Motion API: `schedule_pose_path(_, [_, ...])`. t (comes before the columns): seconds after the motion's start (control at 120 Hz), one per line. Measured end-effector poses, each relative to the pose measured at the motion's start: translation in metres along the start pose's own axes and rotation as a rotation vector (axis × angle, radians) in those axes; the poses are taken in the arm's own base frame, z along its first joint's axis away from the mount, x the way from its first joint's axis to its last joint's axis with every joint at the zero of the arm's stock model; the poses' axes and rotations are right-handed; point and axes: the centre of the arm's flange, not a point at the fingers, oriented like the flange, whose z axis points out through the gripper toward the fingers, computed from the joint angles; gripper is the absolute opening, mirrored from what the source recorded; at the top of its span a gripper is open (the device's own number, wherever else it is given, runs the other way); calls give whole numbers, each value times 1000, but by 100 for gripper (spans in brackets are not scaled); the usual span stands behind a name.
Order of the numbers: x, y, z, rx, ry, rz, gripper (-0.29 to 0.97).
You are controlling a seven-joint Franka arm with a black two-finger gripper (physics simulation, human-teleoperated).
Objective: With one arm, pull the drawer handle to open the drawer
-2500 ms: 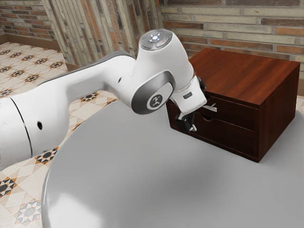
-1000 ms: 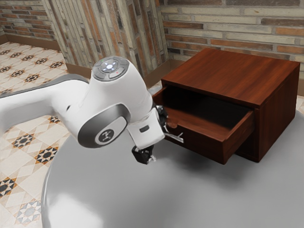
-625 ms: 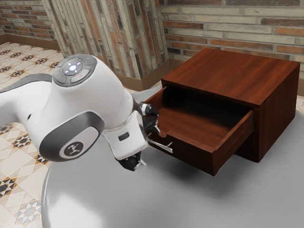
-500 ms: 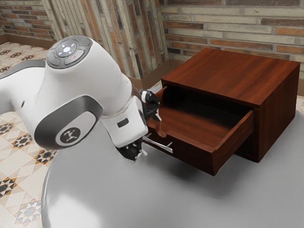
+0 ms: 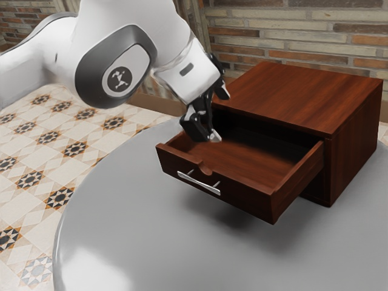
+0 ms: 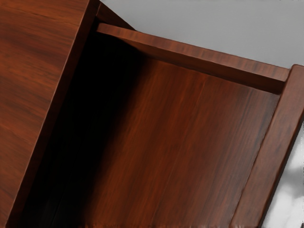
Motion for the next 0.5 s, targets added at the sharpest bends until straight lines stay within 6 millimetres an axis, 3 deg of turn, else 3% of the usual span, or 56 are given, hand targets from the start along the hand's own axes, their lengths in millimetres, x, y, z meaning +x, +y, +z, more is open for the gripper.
schedule_pose_path(0.5, [-106,-32,2,-135,-178,-759,68])
